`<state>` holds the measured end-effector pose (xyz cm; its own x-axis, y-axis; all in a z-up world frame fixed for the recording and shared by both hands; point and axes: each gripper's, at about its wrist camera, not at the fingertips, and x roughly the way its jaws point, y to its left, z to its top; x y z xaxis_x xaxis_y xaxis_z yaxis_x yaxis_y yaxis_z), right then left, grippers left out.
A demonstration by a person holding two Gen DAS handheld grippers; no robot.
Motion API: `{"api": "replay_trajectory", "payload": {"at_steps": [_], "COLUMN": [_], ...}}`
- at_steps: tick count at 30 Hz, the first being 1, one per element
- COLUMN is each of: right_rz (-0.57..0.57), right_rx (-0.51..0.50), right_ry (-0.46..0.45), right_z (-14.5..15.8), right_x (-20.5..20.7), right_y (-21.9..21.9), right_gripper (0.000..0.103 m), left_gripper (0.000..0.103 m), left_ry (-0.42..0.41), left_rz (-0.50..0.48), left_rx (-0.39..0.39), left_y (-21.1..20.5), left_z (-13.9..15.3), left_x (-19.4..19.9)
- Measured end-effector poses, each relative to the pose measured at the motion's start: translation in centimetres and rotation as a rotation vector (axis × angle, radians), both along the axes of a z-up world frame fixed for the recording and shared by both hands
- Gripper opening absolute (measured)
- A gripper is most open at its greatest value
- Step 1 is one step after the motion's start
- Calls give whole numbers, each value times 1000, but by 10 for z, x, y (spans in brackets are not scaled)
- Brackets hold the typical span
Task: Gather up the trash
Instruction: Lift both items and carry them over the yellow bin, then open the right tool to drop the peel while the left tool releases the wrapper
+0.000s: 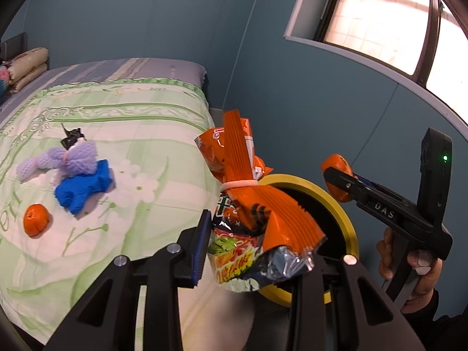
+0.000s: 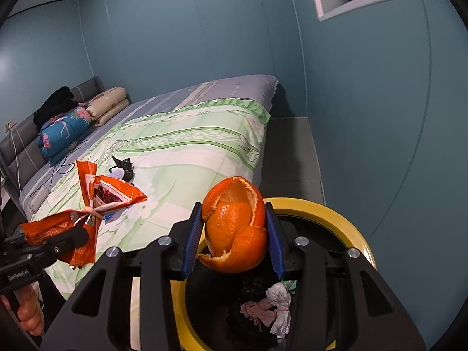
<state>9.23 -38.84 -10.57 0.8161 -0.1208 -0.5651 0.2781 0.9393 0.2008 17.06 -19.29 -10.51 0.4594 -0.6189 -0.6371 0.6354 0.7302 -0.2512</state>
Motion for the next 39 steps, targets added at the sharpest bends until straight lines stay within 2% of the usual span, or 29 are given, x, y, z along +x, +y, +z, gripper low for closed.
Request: {"api": "replay_trajectory", "payload": {"at_steps": [12,23,30,37,39], "right_rz": [-74,-123,-134,-140,-146], "right_rx": [47,90,126,120,129], "right_ry": [12,34,59,56,50], "right_z": [-17,-33,-48,-49,-49], "right_x": [-9,-13,-12,-13,-14], "right_y": [-29,-50,-60,-60,-62], "right_gripper": [39,39,39,42,45], "left_gripper": [31,31,31,32,37], "left_ry": [20,86,110,109,110], "left_rz": [-81,-134,-150,-151,-149], "left_rx": [32,57,74,82,79], "left_y": [-44,-80,-89,-93,-95], "left_z": [-15,-38,-49,-50,-49], "left_x": [-11,-12,-14,-14,-14]}}
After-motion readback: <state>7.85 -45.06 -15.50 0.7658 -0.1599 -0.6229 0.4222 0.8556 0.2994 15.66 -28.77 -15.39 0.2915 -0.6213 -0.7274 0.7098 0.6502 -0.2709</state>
